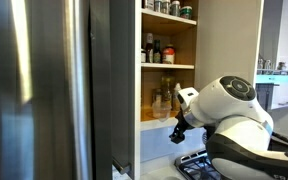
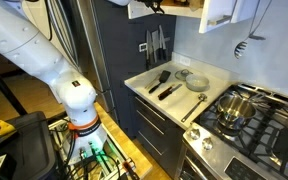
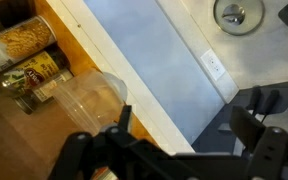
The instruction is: Place the clear container on the bottom shelf upside down.
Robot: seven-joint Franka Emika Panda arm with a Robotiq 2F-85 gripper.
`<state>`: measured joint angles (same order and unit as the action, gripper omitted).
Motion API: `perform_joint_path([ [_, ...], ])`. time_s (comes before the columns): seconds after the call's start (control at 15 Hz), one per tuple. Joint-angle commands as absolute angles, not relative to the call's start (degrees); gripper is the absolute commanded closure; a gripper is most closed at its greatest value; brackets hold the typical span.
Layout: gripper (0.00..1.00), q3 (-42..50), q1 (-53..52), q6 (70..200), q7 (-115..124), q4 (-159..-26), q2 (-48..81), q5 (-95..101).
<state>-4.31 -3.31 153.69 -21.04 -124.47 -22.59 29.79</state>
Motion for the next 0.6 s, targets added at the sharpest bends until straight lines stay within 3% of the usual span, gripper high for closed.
perform_joint_path([
  [0.0,0.0,-4.55,-3.04,153.62,-21.37,-124.38,-22.58,29.4],
  [0.53,0.0,-5.48,5.37,174.53,-21.62,-122.91,-18.58,51.82],
])
